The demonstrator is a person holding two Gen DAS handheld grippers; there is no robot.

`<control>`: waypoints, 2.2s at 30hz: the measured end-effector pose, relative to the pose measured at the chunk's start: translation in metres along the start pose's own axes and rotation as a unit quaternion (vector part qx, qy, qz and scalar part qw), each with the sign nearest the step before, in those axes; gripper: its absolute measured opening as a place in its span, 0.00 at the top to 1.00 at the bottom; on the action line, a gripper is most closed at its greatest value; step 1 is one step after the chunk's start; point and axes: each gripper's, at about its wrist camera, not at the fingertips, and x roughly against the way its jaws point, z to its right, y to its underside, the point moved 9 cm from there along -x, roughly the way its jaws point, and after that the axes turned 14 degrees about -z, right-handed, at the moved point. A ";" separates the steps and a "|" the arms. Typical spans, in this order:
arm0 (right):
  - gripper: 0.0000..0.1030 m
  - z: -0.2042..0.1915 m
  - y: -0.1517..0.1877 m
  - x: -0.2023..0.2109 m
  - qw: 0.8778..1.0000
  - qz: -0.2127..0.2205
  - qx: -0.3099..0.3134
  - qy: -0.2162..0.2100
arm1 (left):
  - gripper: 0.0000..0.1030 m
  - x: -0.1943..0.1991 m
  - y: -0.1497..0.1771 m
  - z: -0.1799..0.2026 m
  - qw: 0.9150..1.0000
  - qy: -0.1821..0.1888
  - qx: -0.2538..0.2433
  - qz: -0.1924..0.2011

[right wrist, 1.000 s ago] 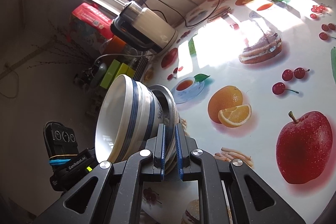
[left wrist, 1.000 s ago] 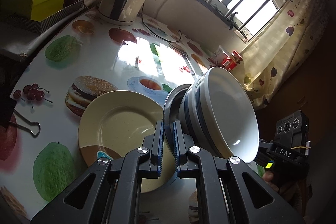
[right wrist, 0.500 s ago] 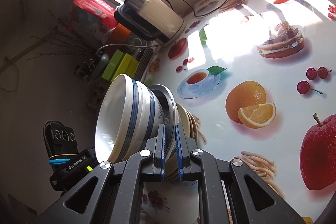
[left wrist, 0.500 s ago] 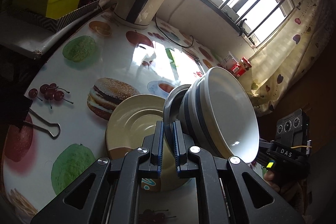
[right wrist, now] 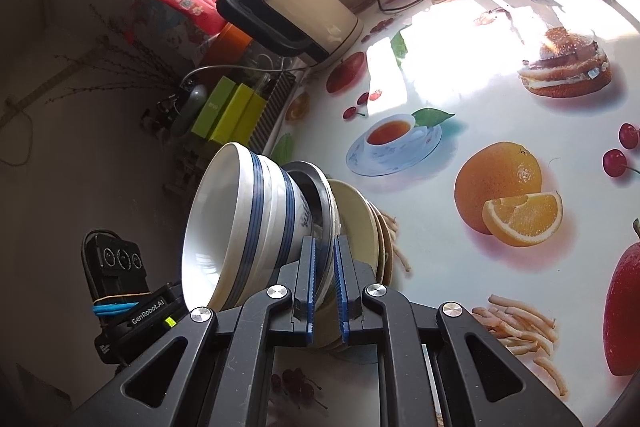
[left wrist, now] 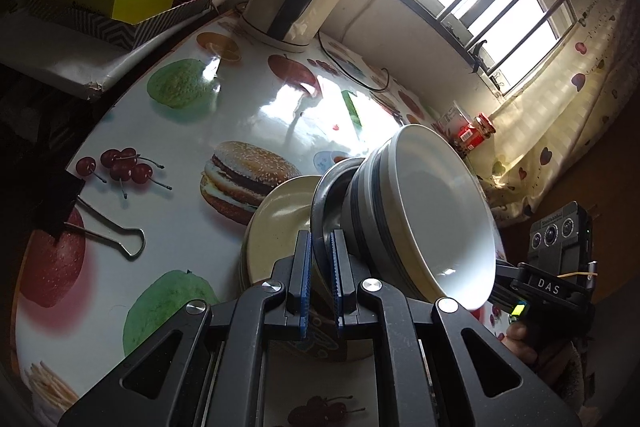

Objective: Organize plates and bowls
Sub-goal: 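Lower the steel bowl stack onto the beige plate stack with both grippers, then open both grippers and release the steel bowl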

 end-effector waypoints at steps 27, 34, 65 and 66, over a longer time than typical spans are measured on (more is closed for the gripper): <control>0.90 0.004 -0.002 -0.014 1.000 -0.013 -0.008 0.002 | 0.92 -0.002 0.005 -0.007 1.000 -0.003 0.011 -0.002; 0.90 0.005 -0.001 -0.013 1.000 -0.012 -0.005 0.006 | 0.92 -0.002 0.005 -0.007 1.000 -0.005 0.010 -0.002; 0.58 0.007 0.000 0.004 0.994 0.022 0.041 0.094 | 0.71 0.008 0.008 -0.007 0.997 -0.076 -0.014 0.017; 0.57 0.006 0.001 0.005 0.994 0.023 0.046 0.098 | 0.68 0.009 0.008 -0.008 0.997 -0.077 -0.015 0.018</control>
